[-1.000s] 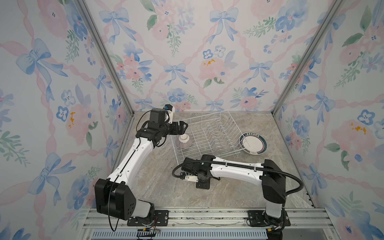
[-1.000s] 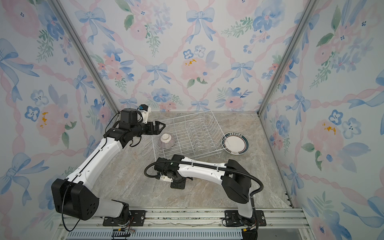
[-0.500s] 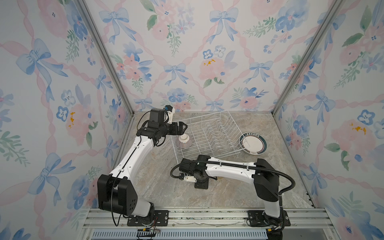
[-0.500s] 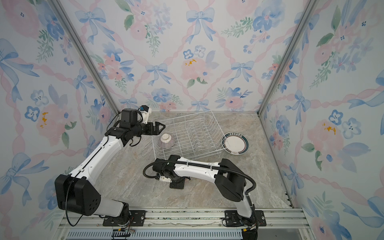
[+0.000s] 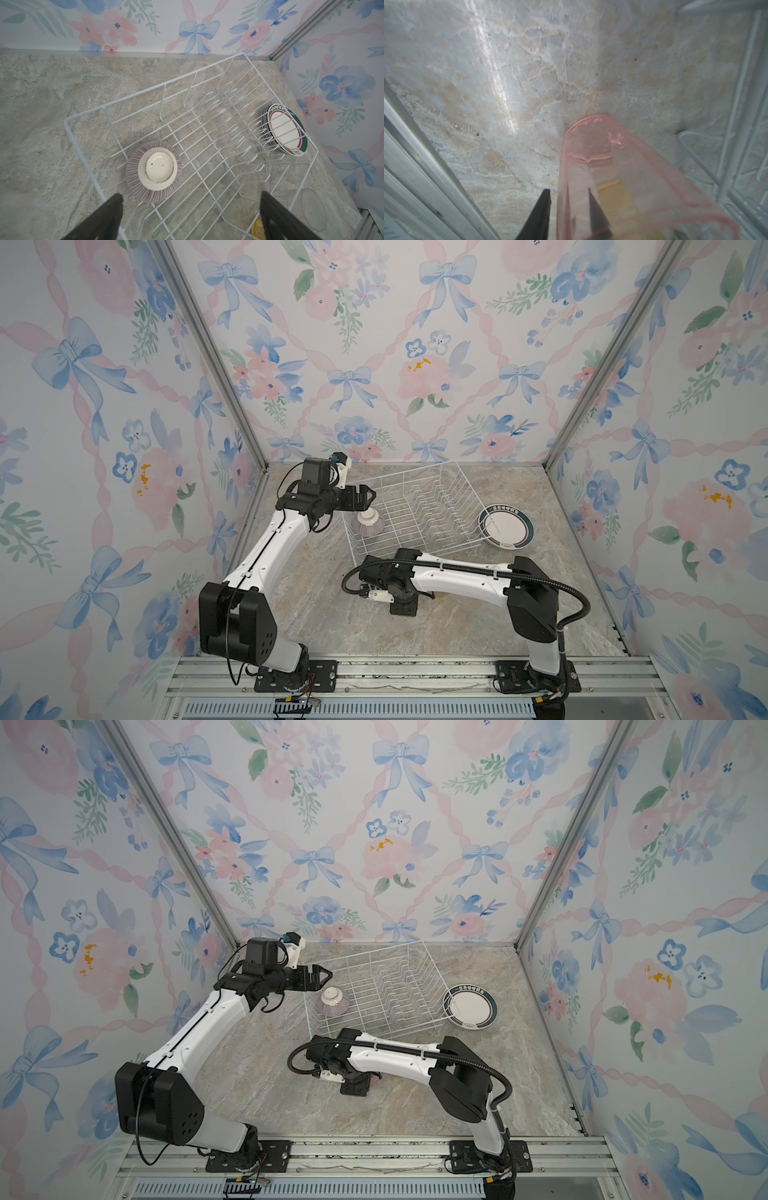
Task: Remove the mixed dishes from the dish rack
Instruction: 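Lower the pink glass onto the table with the right gripper while the left withdraws, then release the pink glass and raise the right gripper while the left descends to the bowl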
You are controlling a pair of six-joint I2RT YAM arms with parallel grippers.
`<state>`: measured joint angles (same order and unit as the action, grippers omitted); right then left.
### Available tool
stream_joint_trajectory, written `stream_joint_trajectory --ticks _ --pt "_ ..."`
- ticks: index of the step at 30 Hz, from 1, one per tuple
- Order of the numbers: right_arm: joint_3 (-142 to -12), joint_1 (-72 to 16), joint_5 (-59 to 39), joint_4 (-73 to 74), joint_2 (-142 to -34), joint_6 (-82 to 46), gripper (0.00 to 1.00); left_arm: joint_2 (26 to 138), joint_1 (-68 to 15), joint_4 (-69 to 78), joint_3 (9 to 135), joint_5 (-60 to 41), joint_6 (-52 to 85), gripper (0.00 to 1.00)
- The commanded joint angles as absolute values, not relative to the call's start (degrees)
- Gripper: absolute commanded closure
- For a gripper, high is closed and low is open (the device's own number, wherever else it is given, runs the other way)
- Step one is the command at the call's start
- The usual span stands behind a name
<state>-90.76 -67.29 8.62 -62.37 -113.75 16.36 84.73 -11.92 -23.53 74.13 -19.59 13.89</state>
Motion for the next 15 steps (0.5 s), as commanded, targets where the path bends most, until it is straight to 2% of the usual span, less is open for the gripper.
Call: stream_joint_trajectory --ticks 1,6,15 --pt "-91.26 -66.64 8.73 -62.69 -112.56 16.16 0.63 85.43 -11.49 -23.73 74.68 -20.63 12.92 0.02" --pt "-90.98 -65.78 7.91 -60.61 -108.63 15.49 0.54 85.74 -11.50 -24.42 74.01 -19.98 12.93 0.02" --pt "-90.40 -63.27 0.68 -54.28 -96.60 13.55 0.50 87.73 -12.53 -27.81 74.58 -16.83 11.98 0.02"
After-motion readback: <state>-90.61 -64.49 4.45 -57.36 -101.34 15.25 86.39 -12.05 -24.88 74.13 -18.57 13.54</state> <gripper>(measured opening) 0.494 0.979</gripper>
